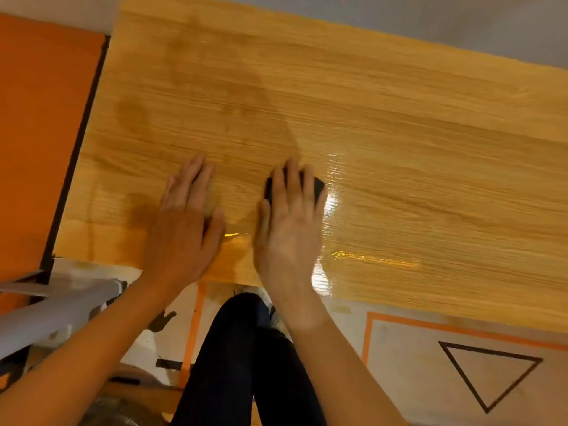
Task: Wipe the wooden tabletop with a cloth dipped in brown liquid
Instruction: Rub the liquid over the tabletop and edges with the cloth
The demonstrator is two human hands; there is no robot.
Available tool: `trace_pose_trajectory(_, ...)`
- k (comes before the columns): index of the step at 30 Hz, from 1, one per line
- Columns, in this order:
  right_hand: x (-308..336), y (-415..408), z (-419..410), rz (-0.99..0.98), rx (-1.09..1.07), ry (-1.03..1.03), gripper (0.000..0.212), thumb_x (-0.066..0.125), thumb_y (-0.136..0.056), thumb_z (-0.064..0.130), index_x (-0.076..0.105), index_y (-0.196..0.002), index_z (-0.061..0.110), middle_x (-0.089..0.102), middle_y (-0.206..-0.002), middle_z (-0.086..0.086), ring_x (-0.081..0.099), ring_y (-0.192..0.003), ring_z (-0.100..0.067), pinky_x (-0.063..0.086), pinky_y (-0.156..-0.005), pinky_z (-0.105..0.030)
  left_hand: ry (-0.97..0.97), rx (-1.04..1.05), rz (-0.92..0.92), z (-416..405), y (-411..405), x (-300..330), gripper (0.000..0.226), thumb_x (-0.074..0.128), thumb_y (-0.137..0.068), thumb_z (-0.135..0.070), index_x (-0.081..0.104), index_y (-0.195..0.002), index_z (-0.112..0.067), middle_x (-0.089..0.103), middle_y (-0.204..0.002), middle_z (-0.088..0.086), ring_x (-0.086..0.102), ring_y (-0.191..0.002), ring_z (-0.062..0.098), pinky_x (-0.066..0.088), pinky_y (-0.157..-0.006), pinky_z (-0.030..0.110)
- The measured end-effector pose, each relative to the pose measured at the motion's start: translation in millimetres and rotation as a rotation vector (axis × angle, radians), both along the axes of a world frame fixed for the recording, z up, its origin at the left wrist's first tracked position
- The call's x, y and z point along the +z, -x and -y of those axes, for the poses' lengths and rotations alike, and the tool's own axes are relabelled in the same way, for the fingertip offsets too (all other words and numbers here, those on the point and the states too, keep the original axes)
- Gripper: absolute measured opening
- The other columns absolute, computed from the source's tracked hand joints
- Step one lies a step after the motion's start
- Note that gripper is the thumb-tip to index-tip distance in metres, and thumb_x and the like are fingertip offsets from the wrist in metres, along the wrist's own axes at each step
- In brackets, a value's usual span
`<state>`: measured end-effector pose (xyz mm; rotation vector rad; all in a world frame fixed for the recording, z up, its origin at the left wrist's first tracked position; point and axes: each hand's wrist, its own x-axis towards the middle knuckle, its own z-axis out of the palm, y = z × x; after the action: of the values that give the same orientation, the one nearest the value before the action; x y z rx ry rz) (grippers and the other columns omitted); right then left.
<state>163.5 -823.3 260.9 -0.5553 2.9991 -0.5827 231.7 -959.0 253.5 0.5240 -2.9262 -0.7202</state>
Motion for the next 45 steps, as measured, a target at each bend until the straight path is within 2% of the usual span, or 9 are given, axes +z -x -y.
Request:
trace_pose_trajectory(5,7,14,-37,0.019,0.276,-0.014,0.047,0.04,-0.104,0.029,0.037,-0.148,0.015,0.027,-0.159,-0.003,0.014,-0.149,-0.022,0.005,-0.122,-0.045,0.055,-0.001,-0.071,-4,-3,-1,0.057,0.04,-0.103,-0.027,0.033,-0.155,-0.005,0.026,-0.165,0.009,0.023,-0.154,0.024,0.011,-0.127,0.032)
trace_pose_trajectory(12,8,31,-103,0.038,-0.261,0.056,0.051,0.033,-0.101,0.027,0.039,-0.146,0.005,0.028,-0.157,-0.012,0.019,-0.147,-0.032,0.011,-0.119,-0.052,0.061,0.013,-0.131,-4,-3,-3,0.055,0.045,-0.102,-0.023,0.038,-0.152,-0.002,0.032,-0.163,0.012,0.028,-0.152,0.025,0.013,-0.127,0.031)
trace_pose_trajectory(17,3,-25,1,0.02,0.113,0.047,0.049,0.029,-0.104,0.031,0.042,-0.144,0.008,0.033,-0.155,-0.01,0.021,-0.147,-0.027,0.011,-0.121,-0.05,0.061,0.019,-0.096,-3,-2,-1,0.056,0.043,-0.102,-0.024,0.037,-0.153,-0.003,0.031,-0.163,0.011,0.026,-0.152,0.023,0.019,-0.127,0.038)
trace_pose_trajectory(21,5,-9,-42,-0.001,0.337,0.03,0.046,0.041,-0.103,0.028,0.041,-0.146,0.009,0.034,-0.155,-0.007,0.022,-0.147,-0.025,0.003,-0.122,-0.042,0.029,0.026,-0.062,-3,-2,1,0.056,0.044,-0.103,-0.025,0.035,-0.155,-0.006,0.029,-0.165,0.008,0.023,-0.153,0.021,0.023,-0.125,0.045)
trace_pose_trajectory(26,11,14,-146,0.058,-0.195,0.05,0.05,0.031,-0.103,0.026,0.034,-0.149,0.008,0.023,-0.16,-0.008,0.012,-0.149,-0.026,0.007,-0.121,-0.051,0.03,0.045,-0.069,-5,-2,0,0.056,0.045,-0.104,-0.025,0.034,-0.155,-0.006,0.028,-0.165,0.008,0.022,-0.152,0.018,0.021,-0.125,0.047)
trace_pose_trajectory(29,9,-8,-109,0.023,-0.334,0.123,0.049,0.035,-0.102,0.022,0.038,-0.146,0.002,0.029,-0.156,-0.015,0.021,-0.147,-0.031,0.01,-0.12,-0.049,0.055,0.028,-0.082,-6,-3,0,0.055,0.045,-0.105,-0.025,0.034,-0.155,-0.005,0.029,-0.164,0.009,0.023,-0.151,0.019,0.024,-0.124,0.05)
trace_pose_trajectory(34,1,-60,9,-0.031,-0.005,0.052,0.048,0.028,-0.104,0.029,0.04,-0.146,0.008,0.033,-0.155,-0.01,0.024,-0.147,-0.024,0.012,-0.121,-0.047,0.101,-0.011,-0.066,-2,-3,-1,0.054,0.037,-0.107,-0.028,0.033,-0.155,-0.002,0.028,-0.164,0.012,0.024,-0.153,0.024,0.02,-0.126,0.045)
trace_pose_trajectory(38,3,-44,-41,-0.005,0.243,0.047,0.046,0.037,-0.104,0.029,0.039,-0.148,0.016,0.031,-0.157,-0.002,0.017,-0.149,-0.019,0.003,-0.122,-0.043,0.085,-0.011,-0.043,-2,-5,0,0.055,0.035,-0.108,-0.03,0.029,-0.157,-0.006,0.023,-0.166,0.007,0.019,-0.154,0.022,0.018,-0.127,0.042)
trace_pose_trajectory(45,-3,-44,-91,-0.113,-0.466,0.106,0.046,0.034,-0.104,0.026,0.042,-0.144,0.006,0.038,-0.153,-0.011,0.027,-0.145,-0.029,0.017,-0.119,-0.049,0.061,-0.021,-0.057,-3,-6,1,0.055,0.035,-0.109,-0.028,0.026,-0.158,-0.004,0.019,-0.167,0.009,0.016,-0.155,0.024,0.014,-0.127,0.042)
